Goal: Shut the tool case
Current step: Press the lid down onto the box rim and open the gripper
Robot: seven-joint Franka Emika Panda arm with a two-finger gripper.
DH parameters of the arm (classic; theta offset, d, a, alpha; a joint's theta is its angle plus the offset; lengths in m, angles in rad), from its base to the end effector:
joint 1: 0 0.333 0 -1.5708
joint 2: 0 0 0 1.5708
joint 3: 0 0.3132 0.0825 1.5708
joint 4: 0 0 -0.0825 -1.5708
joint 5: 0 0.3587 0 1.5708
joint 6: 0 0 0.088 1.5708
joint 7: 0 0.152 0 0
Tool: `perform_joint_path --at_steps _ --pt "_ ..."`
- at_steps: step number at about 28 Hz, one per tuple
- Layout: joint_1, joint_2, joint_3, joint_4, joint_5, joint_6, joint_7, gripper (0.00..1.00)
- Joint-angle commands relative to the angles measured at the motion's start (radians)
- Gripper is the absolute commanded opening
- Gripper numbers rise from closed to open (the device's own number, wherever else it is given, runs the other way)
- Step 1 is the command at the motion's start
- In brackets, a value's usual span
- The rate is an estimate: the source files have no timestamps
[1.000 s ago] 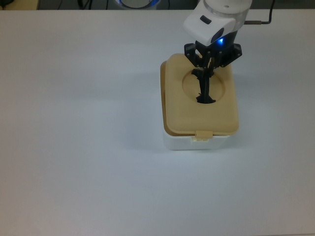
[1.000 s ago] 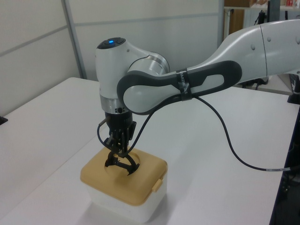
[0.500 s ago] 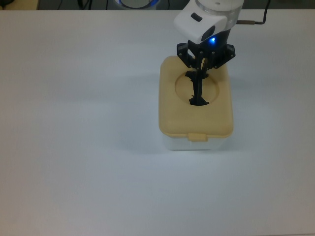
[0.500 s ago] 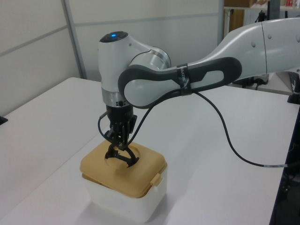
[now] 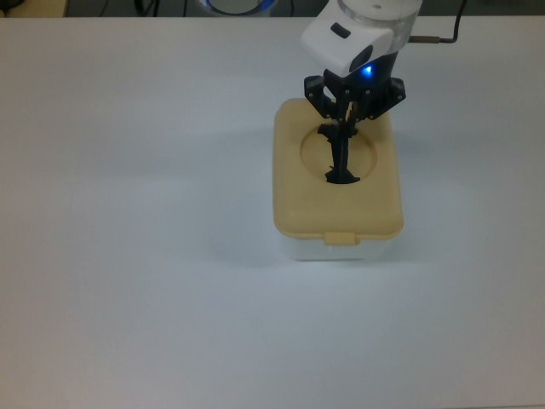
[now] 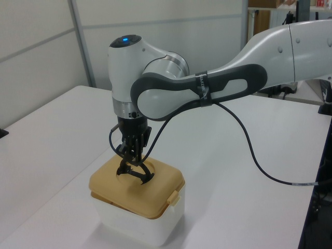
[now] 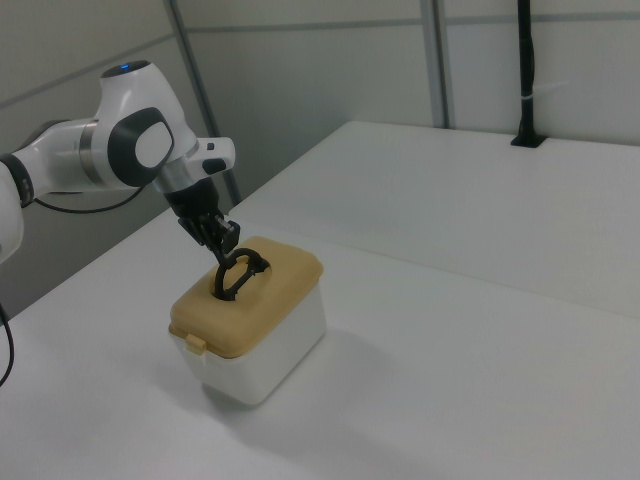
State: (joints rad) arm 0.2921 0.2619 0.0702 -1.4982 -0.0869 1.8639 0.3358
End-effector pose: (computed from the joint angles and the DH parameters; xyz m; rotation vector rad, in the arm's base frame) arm 0.5960 0.2102 0.4862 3.1085 0.0683 0.1881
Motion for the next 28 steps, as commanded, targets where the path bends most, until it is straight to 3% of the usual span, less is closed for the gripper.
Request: perform_joint_path --at_steps 1,10,11,12,13,14,15,18,28 --pt "0.006 -0.004 -0.001 -0.002 -0.017 -0.006 -0.020 0.00" --pt "0.006 -0.006 0.002 -0.004 -0.017 -0.028 -0.021 0.00" --pt "0.006 -0.006 0.002 -0.004 -0.017 -0.029 -0.021 0.07" --pt "0.006 -0.004 0.002 -0.004 -0.017 -0.031 -0.024 0.46" --pt "0.006 -0.004 0.000 -0.002 -0.017 -0.035 -0.024 0.70" --pt "0.006 -0.004 0.000 -0.002 -0.017 -0.040 -0.024 0.90" --pt "0.006 -0.004 0.000 -0.004 -0.019 -0.043 -0.026 1.00" --pt "0.006 -0.004 0.002 -0.004 -0.043 -0.049 -0.031 1.00" --pt "-0.001 -0.038 -0.009 0.001 -0.047 -0.110 -0.034 1.00"
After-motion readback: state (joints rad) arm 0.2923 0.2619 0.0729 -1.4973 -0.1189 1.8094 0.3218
